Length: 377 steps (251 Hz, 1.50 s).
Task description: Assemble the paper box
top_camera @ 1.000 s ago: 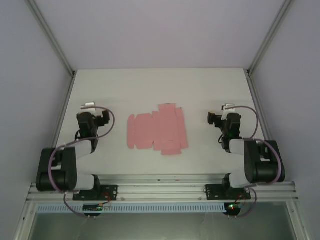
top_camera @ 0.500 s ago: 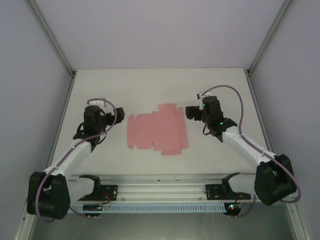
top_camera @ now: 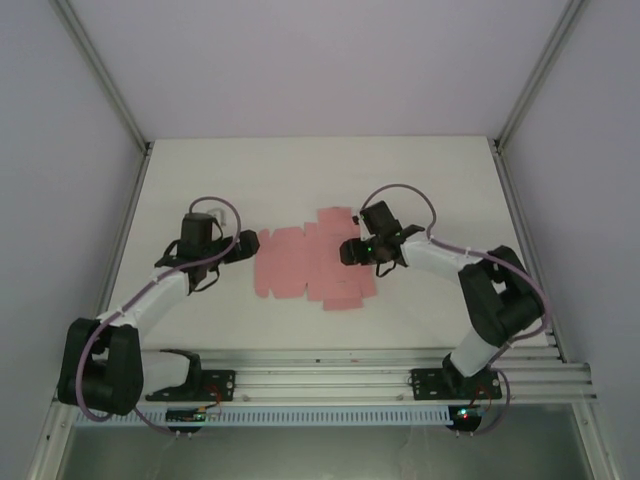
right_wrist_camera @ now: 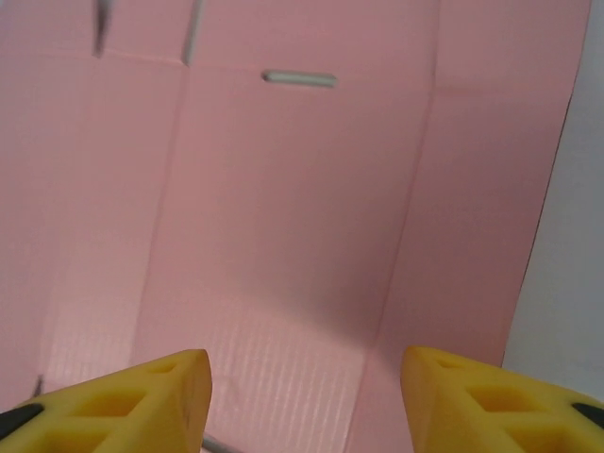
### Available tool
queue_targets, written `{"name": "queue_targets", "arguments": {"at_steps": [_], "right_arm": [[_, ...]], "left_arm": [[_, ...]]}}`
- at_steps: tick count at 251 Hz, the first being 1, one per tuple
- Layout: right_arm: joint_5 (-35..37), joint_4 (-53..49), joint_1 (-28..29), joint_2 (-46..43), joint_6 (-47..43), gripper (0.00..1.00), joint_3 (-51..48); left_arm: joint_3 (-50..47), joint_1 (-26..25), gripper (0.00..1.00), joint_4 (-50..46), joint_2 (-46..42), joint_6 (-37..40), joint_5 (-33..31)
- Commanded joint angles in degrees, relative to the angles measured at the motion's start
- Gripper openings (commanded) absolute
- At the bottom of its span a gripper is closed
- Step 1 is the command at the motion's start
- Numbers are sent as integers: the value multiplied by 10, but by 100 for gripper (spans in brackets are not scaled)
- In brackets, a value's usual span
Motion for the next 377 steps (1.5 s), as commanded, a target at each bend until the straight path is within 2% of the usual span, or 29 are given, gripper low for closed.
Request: {"name": "queue_targets", "arguments": {"at_steps": [1, 64, 130, 203, 242, 270, 302, 323, 335, 360, 377], "right_arm": [[-21, -12, -21, 31, 24, 55, 0], [-5, 2, -34, 61, 40, 49, -54], [-12, 24, -48, 46, 60, 49, -100], [-24, 39, -48, 62, 59, 47, -106], [-27, 46, -49, 61, 64, 47, -115], [-33, 57, -51, 61, 69, 47, -124], [-48, 78, -55, 60, 72, 47, -135], [-59, 97, -56, 59, 74, 47, -143], [-67, 111, -57, 56, 74, 47, -150], [-83, 135, -59, 52, 74, 47, -161], [-90, 145, -60, 50, 72, 47, -164]], "left_arm": [[-7, -1, 100, -5, 10, -11, 32], [-18, -1, 100, 29, 41, -24, 86], [-13, -4, 100, 72, 119, -48, 178], [38, -41, 100, 78, 216, -20, 257], [60, -50, 95, 80, 255, -12, 280], [68, -50, 79, 95, 268, -15, 316], [52, -50, 69, 180, 263, -35, 379], [43, -50, 68, 229, 258, -49, 393], [41, -50, 69, 251, 259, -57, 400], [56, -56, 77, 251, 270, -58, 399], [62, -63, 89, 257, 273, -60, 401]]}}
